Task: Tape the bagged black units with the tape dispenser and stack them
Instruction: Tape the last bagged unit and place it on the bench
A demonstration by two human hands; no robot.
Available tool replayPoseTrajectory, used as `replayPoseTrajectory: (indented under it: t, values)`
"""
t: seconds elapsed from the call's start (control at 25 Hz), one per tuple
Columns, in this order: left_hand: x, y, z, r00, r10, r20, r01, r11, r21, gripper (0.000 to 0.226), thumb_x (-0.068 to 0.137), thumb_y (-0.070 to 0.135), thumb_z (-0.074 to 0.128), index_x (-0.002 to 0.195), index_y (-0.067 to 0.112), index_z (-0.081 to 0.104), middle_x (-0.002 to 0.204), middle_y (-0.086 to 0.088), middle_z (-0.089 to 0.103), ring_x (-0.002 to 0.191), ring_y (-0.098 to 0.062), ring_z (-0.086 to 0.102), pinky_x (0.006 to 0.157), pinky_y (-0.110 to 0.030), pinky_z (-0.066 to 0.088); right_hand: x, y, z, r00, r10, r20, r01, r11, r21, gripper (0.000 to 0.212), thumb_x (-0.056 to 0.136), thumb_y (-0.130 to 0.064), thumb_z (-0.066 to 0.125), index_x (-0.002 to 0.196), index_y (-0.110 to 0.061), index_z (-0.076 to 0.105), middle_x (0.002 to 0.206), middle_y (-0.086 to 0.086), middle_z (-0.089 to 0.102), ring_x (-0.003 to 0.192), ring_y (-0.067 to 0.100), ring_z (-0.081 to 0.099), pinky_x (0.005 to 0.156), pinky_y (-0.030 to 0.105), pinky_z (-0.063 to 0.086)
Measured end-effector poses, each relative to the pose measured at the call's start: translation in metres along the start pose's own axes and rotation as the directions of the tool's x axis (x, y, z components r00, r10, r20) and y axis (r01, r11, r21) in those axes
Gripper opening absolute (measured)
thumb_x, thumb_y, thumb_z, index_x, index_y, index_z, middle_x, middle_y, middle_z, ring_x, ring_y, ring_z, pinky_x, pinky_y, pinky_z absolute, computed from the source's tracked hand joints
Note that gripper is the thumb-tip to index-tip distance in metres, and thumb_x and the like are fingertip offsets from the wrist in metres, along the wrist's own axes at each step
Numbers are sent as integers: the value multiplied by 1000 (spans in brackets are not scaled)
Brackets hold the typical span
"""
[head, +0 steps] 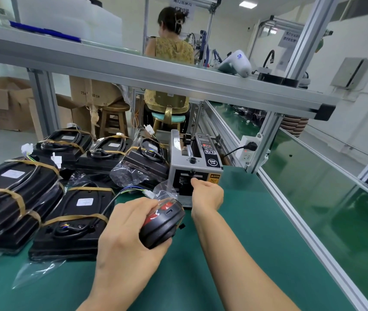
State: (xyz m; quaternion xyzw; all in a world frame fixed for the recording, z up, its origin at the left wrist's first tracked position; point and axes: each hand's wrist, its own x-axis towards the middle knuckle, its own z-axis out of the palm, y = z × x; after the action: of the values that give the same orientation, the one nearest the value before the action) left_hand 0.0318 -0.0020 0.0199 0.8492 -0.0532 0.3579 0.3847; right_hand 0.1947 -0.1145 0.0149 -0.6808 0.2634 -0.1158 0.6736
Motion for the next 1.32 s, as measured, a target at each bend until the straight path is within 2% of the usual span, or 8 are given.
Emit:
replayPoseTrajectory:
  t: [0.16,0.32,0.44,0.56,0.64,0.72,0.96,1.32]
  values:
    - [-1,1,-3,1000,-4,-1,4,1000,-6,66,42,1,92,104,9,69,102,10,59,97,-6,51,93,-2,30,-1,-5,10,995,94,-24,-92,991,95,27,81,-14,73,59,-21,59,64,-4,57,73,24,58,70,34,51]
    - [-3,1,-3,1000,-6,-18,6,1000,-19,66,41,1,92,103,9,69,102,14,57,96,-7,51,93,-3,31,-15,-14,-12,964,194,179,-230,951,206,27,86,-12,67,66,-15,49,63,-1,45,56,14,39,46,23,34]
    - [-4,3,-1,999,-17,-47,16,999,-29,65,42,1,91,103,11,70,103,17,56,97,-8,52,92,-4,32,-44,-24,-58,858,45,512,-165,967,192,6,85,-23,68,82,-19,65,78,-8,64,79,7,57,69,22,37]
    - [-5,8,5,997,-39,-61,38,999,-18,62,46,2,90,103,13,69,101,10,61,97,-11,52,88,-9,37,-79,-31,-94,691,-99,716,8,991,130,30,67,-39,70,91,-22,75,114,-22,68,107,-10,58,92,22,35]
    - [-6,10,8,996,-50,-75,50,999,-1,61,48,3,90,104,13,69,102,8,61,96,-12,52,86,-13,38,-93,-28,-102,665,-127,736,55,991,121,11,71,-31,70,70,-21,73,118,-23,65,106,-12,58,88,21,35]
    - [-7,11,8,995,-38,-91,39,999,14,61,49,4,90,105,13,68,102,10,58,95,-13,51,86,-13,38,-97,-24,-105,656,-141,742,101,990,98,24,83,-18,66,59,-21,69,122,-19,62,111,-10,55,85,19,36]
    - [-11,13,14,994,-8,-110,16,998,67,56,52,5,89,103,8,68,102,1,64,92,-19,54,82,-26,43,-103,-23,-106,649,-160,744,96,987,128,30,85,-12,64,58,-21,70,124,-15,60,123,-3,50,94,24,36]
    - [-11,14,17,991,5,-136,4,998,68,52,55,7,89,103,9,67,99,0,64,91,-19,53,81,-25,43,-104,-20,-106,665,-204,719,164,978,125,24,84,-5,67,63,-17,72,128,-4,59,106,-13,57,87,17,40]
